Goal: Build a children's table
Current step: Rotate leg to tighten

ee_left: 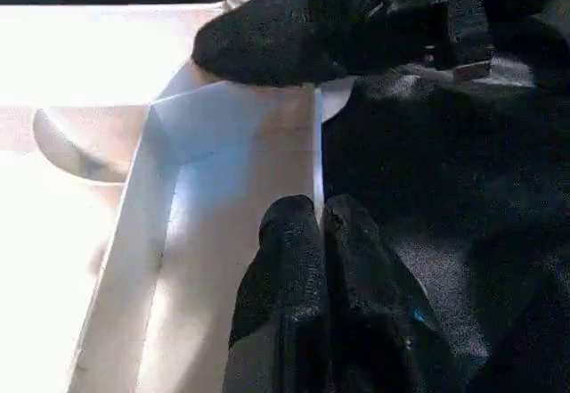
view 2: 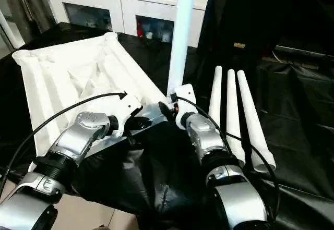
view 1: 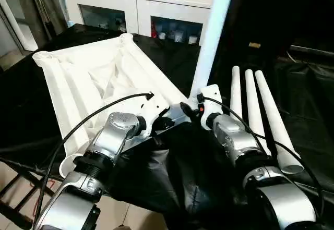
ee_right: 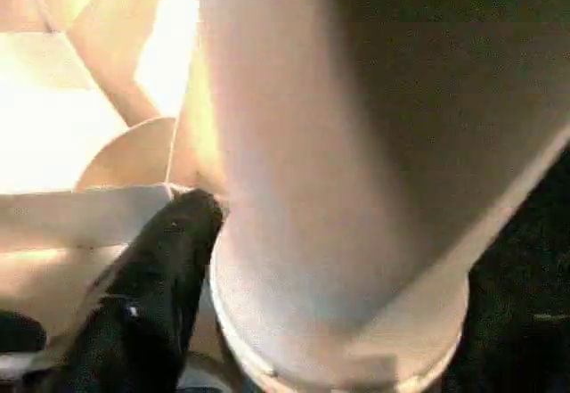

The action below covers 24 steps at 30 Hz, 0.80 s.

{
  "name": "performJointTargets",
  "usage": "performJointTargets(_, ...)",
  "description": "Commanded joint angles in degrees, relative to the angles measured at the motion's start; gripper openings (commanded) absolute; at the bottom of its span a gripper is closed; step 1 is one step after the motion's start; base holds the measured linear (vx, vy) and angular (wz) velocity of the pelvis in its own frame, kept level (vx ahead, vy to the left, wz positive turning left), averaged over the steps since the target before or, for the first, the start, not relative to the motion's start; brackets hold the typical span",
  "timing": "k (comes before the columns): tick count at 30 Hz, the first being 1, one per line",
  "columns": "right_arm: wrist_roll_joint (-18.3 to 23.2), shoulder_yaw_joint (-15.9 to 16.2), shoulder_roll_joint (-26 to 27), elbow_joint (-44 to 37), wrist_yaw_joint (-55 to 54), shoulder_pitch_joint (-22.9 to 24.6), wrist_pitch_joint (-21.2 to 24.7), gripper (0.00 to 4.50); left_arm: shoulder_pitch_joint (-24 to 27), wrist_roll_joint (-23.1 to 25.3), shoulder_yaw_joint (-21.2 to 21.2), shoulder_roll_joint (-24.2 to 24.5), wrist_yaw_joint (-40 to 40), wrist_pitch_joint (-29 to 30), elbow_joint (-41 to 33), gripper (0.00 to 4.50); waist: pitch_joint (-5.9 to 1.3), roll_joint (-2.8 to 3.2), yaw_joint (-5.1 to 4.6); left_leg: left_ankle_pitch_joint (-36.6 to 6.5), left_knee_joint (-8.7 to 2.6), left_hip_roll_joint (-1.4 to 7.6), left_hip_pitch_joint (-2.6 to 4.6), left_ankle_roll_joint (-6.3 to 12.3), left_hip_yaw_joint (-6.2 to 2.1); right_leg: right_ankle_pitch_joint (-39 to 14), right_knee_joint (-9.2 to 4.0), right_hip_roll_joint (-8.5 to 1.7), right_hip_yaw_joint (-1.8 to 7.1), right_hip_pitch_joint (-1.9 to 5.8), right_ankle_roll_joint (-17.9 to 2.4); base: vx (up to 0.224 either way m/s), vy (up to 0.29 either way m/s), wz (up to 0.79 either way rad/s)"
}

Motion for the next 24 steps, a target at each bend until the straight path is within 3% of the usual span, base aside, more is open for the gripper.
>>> performJointTargets(1, -1.56, 3.41, 1.74, 2.64, 4.46, 1.02, 0.77, 3.90, -0.18, -1.85, -1.99, -1.25, -3.40, -3.76, -3.21, 0.00, -3.18, 0.34, 0.05, -8.63, -4.03, 1.58, -0.28, 1.20, -0.40, -8.53, -4.74, -4.98, 3.26, 3.02, -10.98, 0.000, 0.000, 0.00)
performJointTargets(4, -0.39, 3.86, -0.14, 0.75, 10.63, 1.58, -1.04, 3.90, 1.37, -2.42, -2.43, 0.74, -6.61, -5.32, -5.04, 0.00, -3.58, 0.25, 0.05, -6.64, -3.77, 1.69, -0.57, 2.18, -0.45, -3.87, -4.11, -5.02, 3.23, 3.42, -11.80, 0.000, 0.000, 0.00)
performJointTargets(7, 0.02, 5.85, -3.44, -2.52, 20.19, 3.19, -2.68, 3.90, 3.15, -3.79, -2.41, 2.98, -10.71, -5.32, -7.68, 0.00, -3.70, 0.11, 0.09, -2.47, -3.33, 1.63, -0.77, 5.10, -0.24, 4.31, -3.27, -4.82, 3.10, 3.47, -13.97, 0.000, 0.000, 0.00)
performJointTargets(11, 1.11, 6.58, -6.51, -5.73, 29.16, 4.89, -3.27, 3.90, 4.81, -5.47, -2.73, 5.65, -16.01, -5.96, -10.08, 0.00, -3.47, 0.17, 0.17, -4.55, -3.37, 1.79, -0.65, 5.56, -0.13, 1.43, -3.58, -4.84, 3.02, 3.37, -14.37, 0.000, 0.000, 0.00)
performJointTargets(15, 3.36, 7.59, -10.20, -10.35, 39.61, 6.94, -1.78, 3.64, 5.84, -5.62, -2.95, 9.36, -20.42, -6.51, -10.38, 0.00, -3.22, 0.23, 0.46, -7.07, -3.56, 2.05, -0.42, 4.67, -0.06, -3.32, -4.11, -4.78, 3.03, 3.22, -13.60, 0.000, 0.000, 0.00)
performJointTargets(21, 5.08, 9.42, -12.37, -15.94, 47.70, 9.28, 1.40, 3.01, 6.84, -6.44, -2.59, 12.98, -25.35, -7.04, -11.03, 0.00, -3.38, 0.21, 1.21, -5.18, -3.46, 2.04, -0.44, 4.68, -0.07, -0.92, -3.61, -4.70, 3.04, 3.11, -13.65, 0.000, 0.000, 0.00)
performJointTargets(24, 5.29, 9.64, -12.11, -17.01, 48.42, 9.80, 2.38, 2.90, 7.03, -6.60, -2.57, 13.67, -25.60, -6.90, -11.21, 0.00, -3.36, 0.25, 1.23, -5.15, -3.50, 1.96, -0.40, 4.34, -0.06, -0.86, -3.64, -4.64, 2.95, 3.00, -13.88, 0.000, 0.000, 0.00)
